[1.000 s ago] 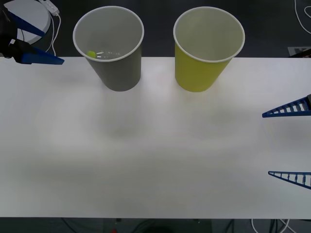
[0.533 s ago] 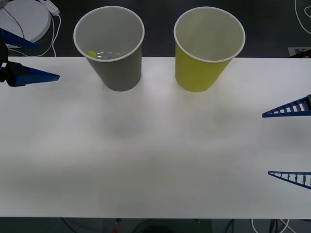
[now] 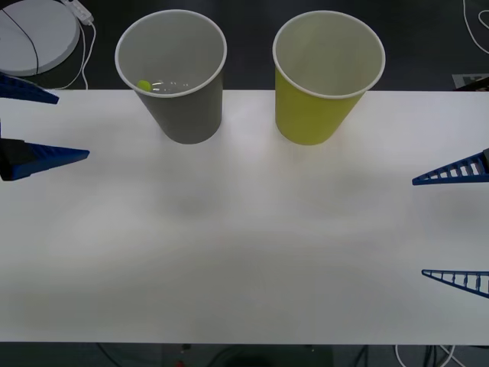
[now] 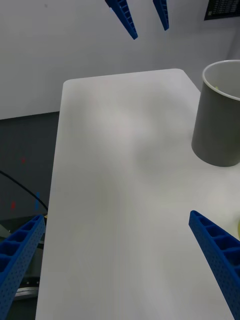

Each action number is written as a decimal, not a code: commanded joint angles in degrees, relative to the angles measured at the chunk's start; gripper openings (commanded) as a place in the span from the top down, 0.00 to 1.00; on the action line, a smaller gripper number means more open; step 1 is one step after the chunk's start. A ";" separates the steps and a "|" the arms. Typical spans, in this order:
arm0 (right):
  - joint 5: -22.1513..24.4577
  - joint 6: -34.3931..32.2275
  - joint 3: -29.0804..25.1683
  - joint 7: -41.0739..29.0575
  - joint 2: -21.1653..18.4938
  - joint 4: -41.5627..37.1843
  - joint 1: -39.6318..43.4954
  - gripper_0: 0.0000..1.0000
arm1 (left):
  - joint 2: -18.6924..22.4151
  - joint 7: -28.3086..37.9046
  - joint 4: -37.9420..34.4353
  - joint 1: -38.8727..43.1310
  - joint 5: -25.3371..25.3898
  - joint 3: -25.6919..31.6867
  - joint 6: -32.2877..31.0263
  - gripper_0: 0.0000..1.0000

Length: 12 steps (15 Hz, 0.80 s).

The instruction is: Put the can into the green bin and the plastic bottle into the gray bin

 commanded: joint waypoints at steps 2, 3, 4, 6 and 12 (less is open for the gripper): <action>0.00 0.00 0.00 0.00 0.00 0.00 0.00 0.00 | -0.12 -8.32 1.28 3.70 5.14 1.48 -0.01 0.00; 0.00 0.00 0.00 0.00 0.00 0.00 0.00 0.00 | -0.29 -10.95 1.72 4.84 6.55 1.66 -0.01 0.00; 0.00 0.00 0.00 0.00 0.00 0.00 0.00 0.00 | -0.56 -12.97 2.16 5.90 7.87 2.01 -0.01 0.00; 0.00 0.00 0.00 0.00 0.00 0.00 0.00 0.00 | -1.26 -16.84 2.25 8.18 9.98 2.80 -0.01 0.00; 0.00 0.00 0.00 0.00 0.00 0.00 0.00 0.00 | -2.40 -29.15 2.25 16.44 15.34 5.97 -0.01 0.00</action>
